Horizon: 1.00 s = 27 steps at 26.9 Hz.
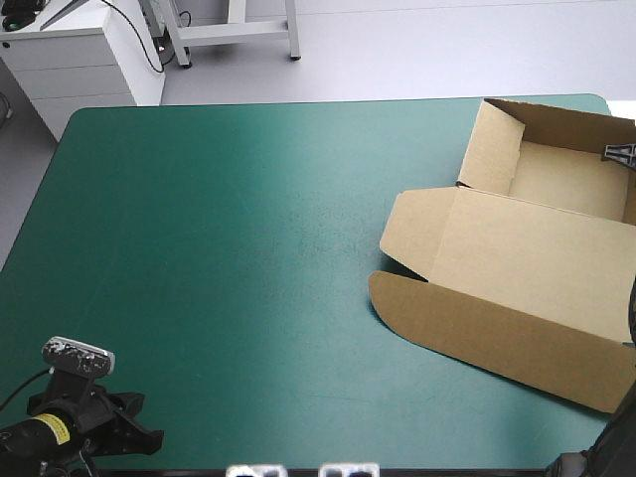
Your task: Fold the box
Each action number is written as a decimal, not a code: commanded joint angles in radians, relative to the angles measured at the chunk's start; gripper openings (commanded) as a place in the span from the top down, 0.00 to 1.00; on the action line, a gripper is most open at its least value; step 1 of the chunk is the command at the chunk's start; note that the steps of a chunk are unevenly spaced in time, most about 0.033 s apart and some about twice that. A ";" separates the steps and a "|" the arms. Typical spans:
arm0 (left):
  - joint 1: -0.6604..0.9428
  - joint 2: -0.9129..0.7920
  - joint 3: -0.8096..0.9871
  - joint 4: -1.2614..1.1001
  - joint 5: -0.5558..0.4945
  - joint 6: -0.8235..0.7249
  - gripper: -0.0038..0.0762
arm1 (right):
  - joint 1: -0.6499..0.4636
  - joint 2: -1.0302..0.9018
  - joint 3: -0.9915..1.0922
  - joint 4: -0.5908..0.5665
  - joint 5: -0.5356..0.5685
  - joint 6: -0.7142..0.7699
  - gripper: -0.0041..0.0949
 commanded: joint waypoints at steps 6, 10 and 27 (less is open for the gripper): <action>-0.003 0.008 -0.025 -0.014 0.016 -0.001 0.96 | -0.028 -0.062 -0.033 -0.011 -0.002 -0.011 0.14; -0.003 0.008 -0.025 -0.014 0.016 -0.001 0.96 | -0.028 -0.097 -0.042 0.006 0.005 -0.016 0.11; -0.003 0.008 -0.025 -0.014 0.016 -0.001 0.96 | -0.025 -0.349 -0.040 0.246 0.078 -0.070 0.98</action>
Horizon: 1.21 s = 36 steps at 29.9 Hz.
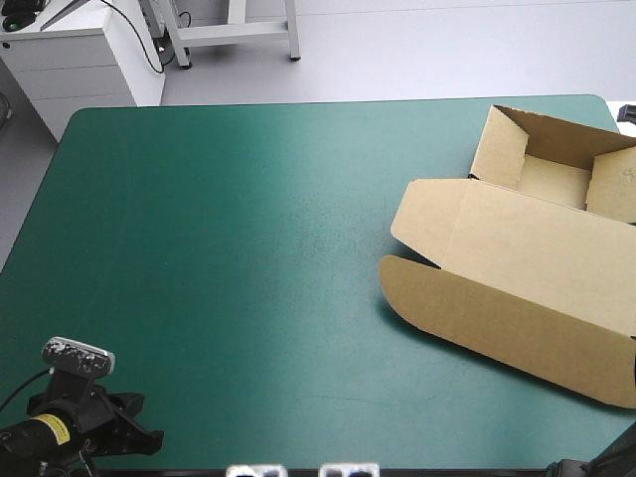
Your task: Fold the box
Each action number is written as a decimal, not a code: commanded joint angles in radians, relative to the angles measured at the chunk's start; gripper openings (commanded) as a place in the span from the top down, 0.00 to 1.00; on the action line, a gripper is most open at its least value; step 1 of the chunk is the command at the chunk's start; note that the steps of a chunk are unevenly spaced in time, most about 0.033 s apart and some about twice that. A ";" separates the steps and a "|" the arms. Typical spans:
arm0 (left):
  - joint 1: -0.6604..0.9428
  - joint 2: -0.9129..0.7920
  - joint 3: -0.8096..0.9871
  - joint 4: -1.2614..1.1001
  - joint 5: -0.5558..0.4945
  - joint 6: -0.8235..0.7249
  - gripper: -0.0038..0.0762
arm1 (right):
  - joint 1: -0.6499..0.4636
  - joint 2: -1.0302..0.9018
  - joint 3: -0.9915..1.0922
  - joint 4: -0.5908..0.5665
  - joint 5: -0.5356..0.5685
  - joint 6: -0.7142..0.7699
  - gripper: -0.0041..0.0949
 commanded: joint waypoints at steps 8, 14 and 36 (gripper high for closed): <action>-0.003 0.008 -0.025 -0.014 -0.007 -0.001 0.96 | 0.001 -0.214 -0.004 0.266 0.005 -0.083 0.98; -0.003 0.008 -0.025 -0.014 -0.059 0.018 0.96 | 0.130 -0.385 0.124 0.301 0.005 -0.158 0.98; -0.003 0.008 -0.014 -0.013 -0.135 0.053 0.96 | 0.402 -1.110 0.950 0.290 -0.114 -0.253 0.97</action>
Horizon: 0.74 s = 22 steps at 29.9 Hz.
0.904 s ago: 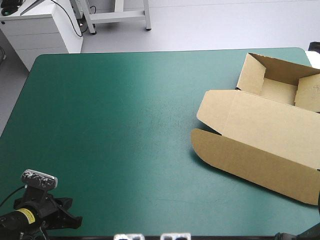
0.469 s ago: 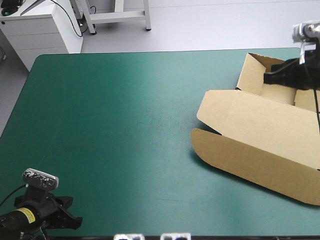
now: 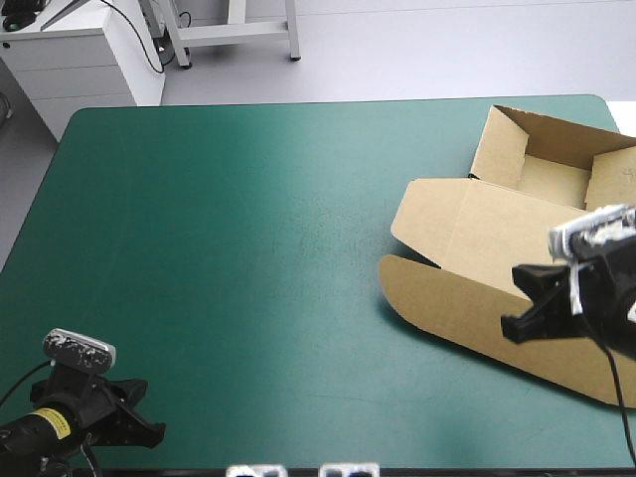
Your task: Fold the box
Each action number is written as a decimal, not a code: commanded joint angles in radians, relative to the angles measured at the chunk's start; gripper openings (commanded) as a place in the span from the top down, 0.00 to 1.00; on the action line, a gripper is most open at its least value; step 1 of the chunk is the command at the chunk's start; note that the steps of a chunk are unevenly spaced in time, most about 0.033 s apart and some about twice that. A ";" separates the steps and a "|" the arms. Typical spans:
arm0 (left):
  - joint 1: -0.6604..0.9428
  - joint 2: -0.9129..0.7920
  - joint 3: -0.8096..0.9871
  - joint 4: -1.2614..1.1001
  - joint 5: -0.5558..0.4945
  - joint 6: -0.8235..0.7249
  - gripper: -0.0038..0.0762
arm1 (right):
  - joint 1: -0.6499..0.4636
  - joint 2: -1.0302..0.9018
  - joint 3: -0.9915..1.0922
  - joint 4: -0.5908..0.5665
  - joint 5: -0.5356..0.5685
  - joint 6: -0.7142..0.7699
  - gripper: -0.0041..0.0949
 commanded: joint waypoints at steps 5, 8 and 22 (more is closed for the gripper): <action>-0.003 0.008 0.022 -0.024 -0.056 0.001 0.96 | 0.003 -0.258 0.247 0.023 -0.072 -0.054 0.97; -0.003 0.008 0.048 -0.024 -0.066 0.001 0.96 | 0.003 -0.334 0.339 0.021 -0.076 -0.086 0.97; -0.003 0.008 0.080 -0.028 -0.178 0.006 0.96 | 0.003 -0.529 0.638 0.021 -0.175 -0.117 0.98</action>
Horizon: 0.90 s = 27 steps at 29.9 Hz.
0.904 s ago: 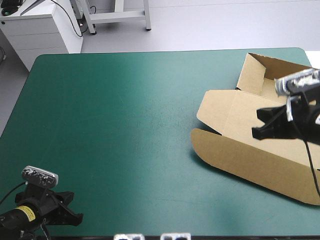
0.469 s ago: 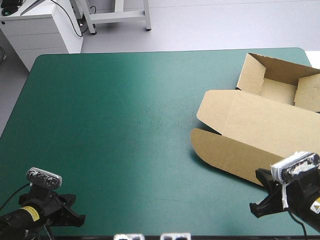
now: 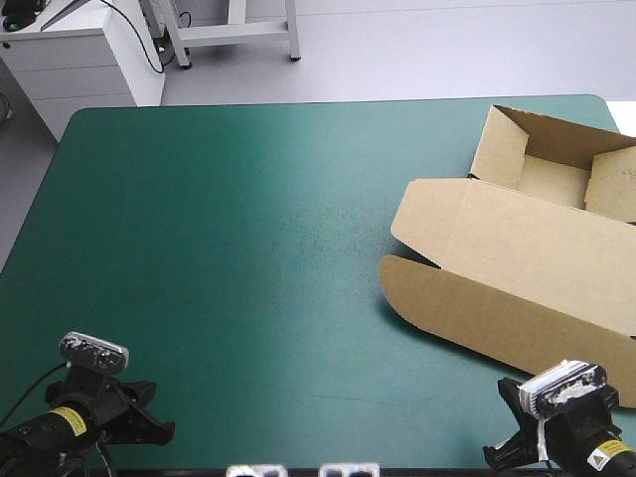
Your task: Fold the box
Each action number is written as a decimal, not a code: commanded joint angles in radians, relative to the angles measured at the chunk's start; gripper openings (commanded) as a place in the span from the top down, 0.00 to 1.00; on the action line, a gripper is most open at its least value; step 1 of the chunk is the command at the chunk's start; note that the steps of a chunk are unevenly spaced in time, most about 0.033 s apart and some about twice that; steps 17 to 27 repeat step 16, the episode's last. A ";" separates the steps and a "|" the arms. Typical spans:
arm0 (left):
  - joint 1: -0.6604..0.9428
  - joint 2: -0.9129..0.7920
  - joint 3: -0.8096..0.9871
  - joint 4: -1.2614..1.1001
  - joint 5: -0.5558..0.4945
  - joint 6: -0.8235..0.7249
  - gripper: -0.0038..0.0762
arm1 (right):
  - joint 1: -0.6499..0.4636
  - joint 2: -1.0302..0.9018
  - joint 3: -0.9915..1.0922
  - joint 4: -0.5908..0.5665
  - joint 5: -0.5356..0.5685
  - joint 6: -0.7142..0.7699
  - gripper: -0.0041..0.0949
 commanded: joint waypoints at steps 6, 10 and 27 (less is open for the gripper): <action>-0.003 0.008 0.009 -0.022 -0.120 0.002 0.96 | 0.003 0.005 0.020 0.027 -0.062 -0.020 0.98; -0.003 0.008 0.018 -0.022 -0.120 0.002 0.96 | 0.003 0.005 0.020 0.027 -0.057 -0.020 0.98; -0.003 0.008 0.018 -0.022 -0.118 0.002 0.96 | 0.003 0.005 0.020 0.024 -0.033 -0.020 0.98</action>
